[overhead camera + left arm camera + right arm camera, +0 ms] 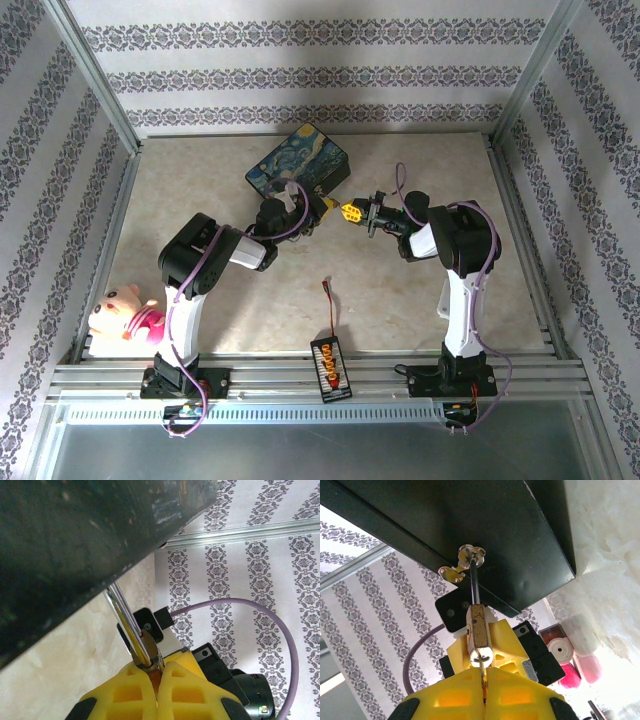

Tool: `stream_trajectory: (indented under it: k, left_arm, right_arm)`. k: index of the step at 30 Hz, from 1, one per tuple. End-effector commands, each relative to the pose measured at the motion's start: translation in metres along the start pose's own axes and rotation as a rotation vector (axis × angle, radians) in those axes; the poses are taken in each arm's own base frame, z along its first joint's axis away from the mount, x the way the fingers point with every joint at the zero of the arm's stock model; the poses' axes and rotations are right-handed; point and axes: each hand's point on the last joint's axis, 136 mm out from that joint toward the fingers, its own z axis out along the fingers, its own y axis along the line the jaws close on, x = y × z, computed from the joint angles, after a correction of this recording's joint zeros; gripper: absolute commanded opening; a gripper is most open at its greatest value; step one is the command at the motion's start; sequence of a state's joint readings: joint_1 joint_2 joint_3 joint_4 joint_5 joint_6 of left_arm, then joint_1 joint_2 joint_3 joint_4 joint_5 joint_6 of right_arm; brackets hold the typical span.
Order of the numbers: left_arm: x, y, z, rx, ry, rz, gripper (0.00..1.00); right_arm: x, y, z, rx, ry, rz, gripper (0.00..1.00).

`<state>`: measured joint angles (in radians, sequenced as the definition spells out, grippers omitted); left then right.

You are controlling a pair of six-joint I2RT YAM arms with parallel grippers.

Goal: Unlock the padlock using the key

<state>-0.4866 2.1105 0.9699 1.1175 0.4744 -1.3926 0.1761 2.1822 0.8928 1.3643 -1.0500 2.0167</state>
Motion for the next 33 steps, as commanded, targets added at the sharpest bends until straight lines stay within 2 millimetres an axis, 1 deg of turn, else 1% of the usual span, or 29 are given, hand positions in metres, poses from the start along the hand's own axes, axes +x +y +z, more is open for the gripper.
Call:
stream_trajectory:
  k: [1, 6, 9, 11, 14, 18, 21, 22, 23, 26, 27, 30, 33]
  left_arm:
    - [0.108, 0.026, -0.005, -0.091, 0.426, -0.179, 0.0]
    - [0.099, 0.03, -0.008, -0.101, 0.388, -0.187, 0.0]
    - [0.095, 0.033, -0.007, -0.099, 0.365, -0.204, 0.0]
    - [0.095, 0.031, -0.004, -0.08, 0.37, -0.215, 0.0]
    - [0.097, 0.03, -0.003, -0.082, 0.379, -0.213, 0.0]
    - [0.098, 0.029, -0.004, -0.094, 0.388, -0.201, 0.0]
    - [0.098, 0.031, -0.005, -0.103, 0.387, -0.207, 0.0]
    - [0.098, 0.033, -0.006, -0.106, 0.384, -0.208, 0.0]
    - [0.097, 0.034, -0.006, -0.111, 0.378, -0.212, 0.0]
    - [0.094, 0.04, -0.007, -0.122, 0.358, -0.221, 0.0]
    - [0.093, 0.043, -0.008, -0.13, 0.351, -0.227, 0.0]
    - [0.089, 0.049, -0.008, -0.143, 0.337, -0.239, 0.0]
    - [0.088, 0.056, -0.009, -0.17, 0.332, -0.252, 0.0]
  right_arm:
    - [-0.011, 0.015, 0.023, -0.069, -0.078, -0.049, 0.0]
    - [-0.018, -0.002, 0.008, -0.05, -0.126, -0.041, 0.0]
    - [-0.017, -0.006, 0.003, -0.042, -0.134, -0.048, 0.0]
    - [-0.019, -0.007, 0.002, -0.041, -0.146, -0.049, 0.0]
    - [-0.021, -0.001, 0.007, -0.054, -0.141, -0.059, 0.0]
    - [-0.021, 0.015, 0.019, -0.076, -0.122, -0.086, 0.0]
    - [-0.02, 0.018, 0.022, -0.067, -0.117, -0.098, 0.0]
    - [-0.021, 0.015, 0.018, -0.057, -0.126, -0.098, 0.04]
    - [-0.022, 0.01, 0.014, -0.046, -0.137, -0.094, 0.12]
    - [-0.024, -0.005, 0.0, -0.019, -0.169, -0.077, 0.31]
    - [-0.025, -0.009, -0.004, -0.013, -0.176, -0.073, 0.35]
    - [-0.025, -0.018, -0.017, 0.002, -0.197, -0.076, 0.4]
    - [-0.023, -0.021, -0.029, 0.007, -0.216, -0.095, 0.43]
